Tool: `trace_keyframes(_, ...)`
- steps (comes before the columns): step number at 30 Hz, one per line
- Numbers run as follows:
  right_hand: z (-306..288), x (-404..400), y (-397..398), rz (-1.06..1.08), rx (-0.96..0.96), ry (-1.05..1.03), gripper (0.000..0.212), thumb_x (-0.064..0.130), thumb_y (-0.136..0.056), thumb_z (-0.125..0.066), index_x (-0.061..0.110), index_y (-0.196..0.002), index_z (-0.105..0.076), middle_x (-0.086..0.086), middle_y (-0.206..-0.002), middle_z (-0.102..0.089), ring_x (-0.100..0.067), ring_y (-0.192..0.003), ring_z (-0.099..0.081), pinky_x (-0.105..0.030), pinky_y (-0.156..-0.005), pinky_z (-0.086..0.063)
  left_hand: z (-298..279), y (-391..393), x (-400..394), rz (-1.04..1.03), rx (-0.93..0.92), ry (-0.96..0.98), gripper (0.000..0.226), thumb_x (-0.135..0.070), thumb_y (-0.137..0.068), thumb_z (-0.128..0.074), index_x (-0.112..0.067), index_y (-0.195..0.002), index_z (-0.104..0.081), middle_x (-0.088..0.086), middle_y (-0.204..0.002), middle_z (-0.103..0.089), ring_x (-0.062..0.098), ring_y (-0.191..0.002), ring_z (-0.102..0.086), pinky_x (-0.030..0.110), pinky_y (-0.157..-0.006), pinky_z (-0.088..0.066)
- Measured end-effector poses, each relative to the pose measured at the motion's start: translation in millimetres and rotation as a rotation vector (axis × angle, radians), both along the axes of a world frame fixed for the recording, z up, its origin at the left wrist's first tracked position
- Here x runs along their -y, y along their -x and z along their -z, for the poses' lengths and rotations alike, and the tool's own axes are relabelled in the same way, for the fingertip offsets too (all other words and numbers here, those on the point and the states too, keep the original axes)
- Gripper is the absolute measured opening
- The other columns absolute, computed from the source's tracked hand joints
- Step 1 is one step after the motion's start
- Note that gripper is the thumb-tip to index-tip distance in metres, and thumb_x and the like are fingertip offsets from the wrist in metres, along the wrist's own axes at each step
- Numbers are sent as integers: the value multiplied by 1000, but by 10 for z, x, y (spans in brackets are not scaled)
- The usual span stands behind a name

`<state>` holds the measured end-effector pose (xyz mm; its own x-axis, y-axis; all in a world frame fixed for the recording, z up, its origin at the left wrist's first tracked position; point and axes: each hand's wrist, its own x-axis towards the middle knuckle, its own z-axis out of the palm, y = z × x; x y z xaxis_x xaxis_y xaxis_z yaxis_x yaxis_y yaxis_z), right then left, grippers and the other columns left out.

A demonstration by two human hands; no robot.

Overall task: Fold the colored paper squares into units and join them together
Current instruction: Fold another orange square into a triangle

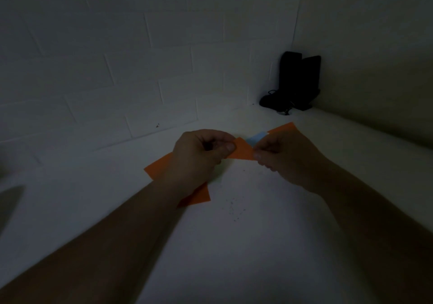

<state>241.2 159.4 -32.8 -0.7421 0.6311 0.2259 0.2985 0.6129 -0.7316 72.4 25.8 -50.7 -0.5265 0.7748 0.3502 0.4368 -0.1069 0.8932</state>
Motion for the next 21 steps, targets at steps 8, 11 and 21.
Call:
trace_keyframes(8, -6, -18, -24, -4, 37, 49, 26, 7, -83, -79, 30, -78, -70, 6, -64, -70, -1, -54, -63, -18, -55, -49, -5, -5, -6, -13, 46, 10, 15, -15, -90, -79, -30, -93, -80, -3, -86, -78, 15, -72, -70, 29, -68, -61)
trace_keyframes(11, -11, -31, -19, 30, 79, 34, 25, 8, -83, -79, 30, -81, -68, 6, -71, -69, -3, -57, -63, -10, -48, -44, -8, -39, -10, 9, 48, 24, 13, -14, -90, -79, -26, -95, -80, -4, -85, -78, 9, -71, -69, 24, -64, -58)
trace_keyframes(21, -89, -60, -152, -56, 218, 135, 9, 28, -88, -76, 35, -89, -70, 2, -83, -73, -13, -67, -68, -23, -58, -54, 13, -100, -11, -28, -59, 52, 14, -19, -90, -79, -33, -91, -79, -8, -84, -77, 11, -71, -71, 31, -71, -62)
